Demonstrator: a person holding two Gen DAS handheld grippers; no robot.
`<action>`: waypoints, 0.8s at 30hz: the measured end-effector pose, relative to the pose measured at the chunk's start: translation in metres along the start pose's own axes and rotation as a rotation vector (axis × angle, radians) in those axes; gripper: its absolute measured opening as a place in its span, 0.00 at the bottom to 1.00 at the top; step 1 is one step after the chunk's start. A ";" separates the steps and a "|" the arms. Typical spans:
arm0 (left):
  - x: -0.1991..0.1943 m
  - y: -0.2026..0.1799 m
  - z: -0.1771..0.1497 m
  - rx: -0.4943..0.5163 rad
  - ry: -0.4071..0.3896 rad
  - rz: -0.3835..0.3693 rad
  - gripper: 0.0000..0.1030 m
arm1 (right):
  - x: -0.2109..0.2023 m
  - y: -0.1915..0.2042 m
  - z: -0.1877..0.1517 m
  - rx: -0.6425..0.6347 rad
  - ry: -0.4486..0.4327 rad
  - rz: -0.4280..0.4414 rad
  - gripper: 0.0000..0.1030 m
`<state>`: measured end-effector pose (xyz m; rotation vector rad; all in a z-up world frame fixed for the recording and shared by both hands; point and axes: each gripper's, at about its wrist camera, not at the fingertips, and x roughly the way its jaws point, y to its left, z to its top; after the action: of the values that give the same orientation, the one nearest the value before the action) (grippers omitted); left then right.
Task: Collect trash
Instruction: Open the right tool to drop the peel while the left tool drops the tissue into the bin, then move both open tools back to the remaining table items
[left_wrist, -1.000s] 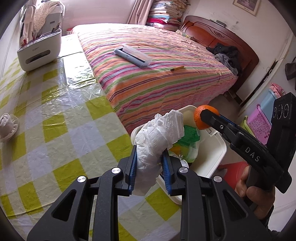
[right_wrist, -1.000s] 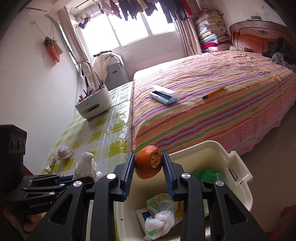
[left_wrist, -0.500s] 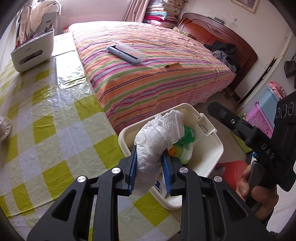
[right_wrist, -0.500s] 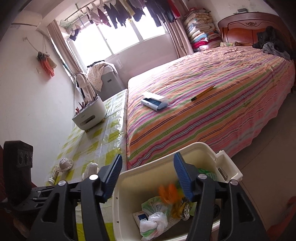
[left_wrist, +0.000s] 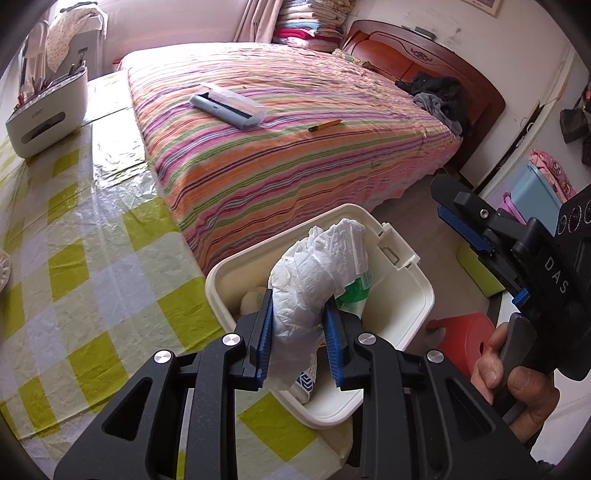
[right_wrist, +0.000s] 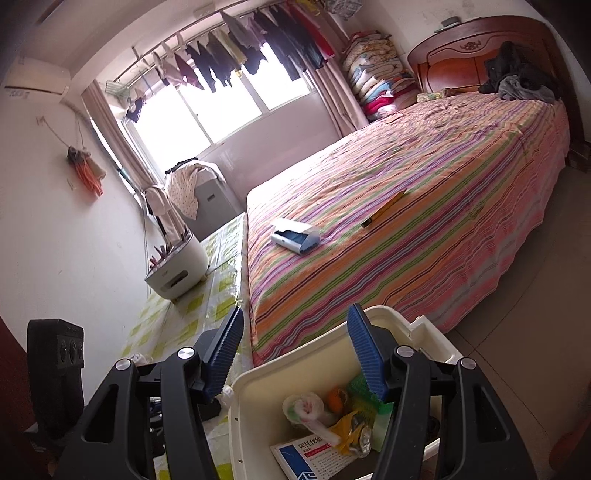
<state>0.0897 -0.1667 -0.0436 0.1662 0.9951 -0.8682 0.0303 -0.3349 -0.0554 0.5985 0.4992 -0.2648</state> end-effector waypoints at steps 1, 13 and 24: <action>0.001 -0.003 0.001 0.007 0.003 -0.004 0.24 | -0.001 -0.001 0.001 0.006 -0.005 0.001 0.55; -0.007 -0.021 0.006 0.066 -0.068 0.026 0.74 | -0.008 -0.005 0.005 0.031 -0.034 -0.004 0.55; -0.028 0.018 -0.004 0.070 -0.114 0.184 0.80 | 0.001 0.007 0.002 0.016 -0.010 0.017 0.55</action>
<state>0.0924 -0.1373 -0.0283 0.2612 0.8296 -0.7366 0.0341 -0.3308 -0.0509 0.6167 0.4826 -0.2556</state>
